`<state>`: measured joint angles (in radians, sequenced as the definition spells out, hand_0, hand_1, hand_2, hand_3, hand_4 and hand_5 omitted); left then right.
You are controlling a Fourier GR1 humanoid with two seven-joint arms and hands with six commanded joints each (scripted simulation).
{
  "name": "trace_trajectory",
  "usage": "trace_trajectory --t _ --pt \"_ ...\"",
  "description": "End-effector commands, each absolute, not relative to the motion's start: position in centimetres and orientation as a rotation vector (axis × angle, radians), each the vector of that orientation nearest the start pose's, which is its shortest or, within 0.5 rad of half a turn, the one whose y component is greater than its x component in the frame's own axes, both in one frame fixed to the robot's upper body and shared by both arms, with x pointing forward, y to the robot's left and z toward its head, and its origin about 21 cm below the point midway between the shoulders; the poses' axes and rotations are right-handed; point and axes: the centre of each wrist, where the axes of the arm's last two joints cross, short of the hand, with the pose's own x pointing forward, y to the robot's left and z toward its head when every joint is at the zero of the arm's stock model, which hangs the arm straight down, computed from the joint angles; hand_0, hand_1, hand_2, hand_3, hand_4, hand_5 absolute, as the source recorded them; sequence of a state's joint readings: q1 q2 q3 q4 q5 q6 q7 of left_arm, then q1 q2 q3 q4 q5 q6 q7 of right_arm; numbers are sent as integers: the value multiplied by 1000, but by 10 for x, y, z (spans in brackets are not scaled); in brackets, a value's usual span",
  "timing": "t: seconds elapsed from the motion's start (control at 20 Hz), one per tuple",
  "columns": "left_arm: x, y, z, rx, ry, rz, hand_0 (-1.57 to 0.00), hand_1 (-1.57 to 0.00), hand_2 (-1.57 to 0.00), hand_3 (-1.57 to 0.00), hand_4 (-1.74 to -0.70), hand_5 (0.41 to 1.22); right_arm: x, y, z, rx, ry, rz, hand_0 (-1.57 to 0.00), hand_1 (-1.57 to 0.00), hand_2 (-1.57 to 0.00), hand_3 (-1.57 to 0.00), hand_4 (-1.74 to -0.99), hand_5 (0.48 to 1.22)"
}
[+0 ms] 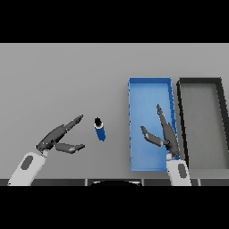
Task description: Pick up the blue pipe and place it into the blue bin.
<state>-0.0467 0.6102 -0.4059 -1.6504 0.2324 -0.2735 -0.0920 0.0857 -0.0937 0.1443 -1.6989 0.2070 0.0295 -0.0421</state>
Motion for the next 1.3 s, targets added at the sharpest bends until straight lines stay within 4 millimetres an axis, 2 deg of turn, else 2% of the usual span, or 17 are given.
trace_trajectory --t 0.0,0.2,0.35,0.5,0.6,0.75,1.0,1.05,1.15,1.2,1.25 --pt "236 260 32 -296 -1468 -818 1 1 1 1 -1176 475 226 -222 14 -112 -1647 341 1 1 1 1 -1217 615" --pt "239 243 18 -299 -1471 -826 1 1 1 1 -1189 463 220 -216 16 -86 -1655 333 1 1 1 1 -1228 621" --pt "244 222 5 -332 -1439 -815 1 1 1 1 -1206 468 223 -221 17 -113 -1639 322 1 1 1 1 -1229 622" --pt "251 210 -5 -367 -1427 -797 1 1 1 1 -1189 469 219 -220 12 -109 -1630 323 1 1 1 1 -1218 612" --pt "258 195 -7 -372 -1423 -812 1 1 1 1 -1172 464 216 -222 14 -116 -1645 324 1 1 1 1 -1208 608" --pt "264 184 -18 -355 -1423 -854 1 1 1 1 -1131 462 219 -226 16 -123 -1642 315 1 1 1 1 -1201 605" --pt "271 163 -19 -474 -1471 -779 1 -2 -39 -6 -1240 558 221 -226 16 -112 -1642 304 1 1 1 1 -1204 605" --pt "272 161 -22 -473 -1468 -759 1 -40 -110 -43 -1267 585 219 -223 16 -119 -1641 310 1 1 1 1 -1196 603" --pt "271 156 -24 -475 -1466 -734 -100 -265 -357 -215 -1317 651 219 -226 15 -115 -1619 305 1 1 1 1 -1198 605" --pt "271 154 -21 -501 -1477 -699 -289 -458 -539 -486 -1342 765 218 -225 14 -109 -1623 303 1 1 1 1 -1199 605" --pt "270 149 -23 -504 -1458 -688 -504 -677 -733 -703 -1416 856 219 -226 16 -112 -1633 302 1 1 1 1 -1196 604"
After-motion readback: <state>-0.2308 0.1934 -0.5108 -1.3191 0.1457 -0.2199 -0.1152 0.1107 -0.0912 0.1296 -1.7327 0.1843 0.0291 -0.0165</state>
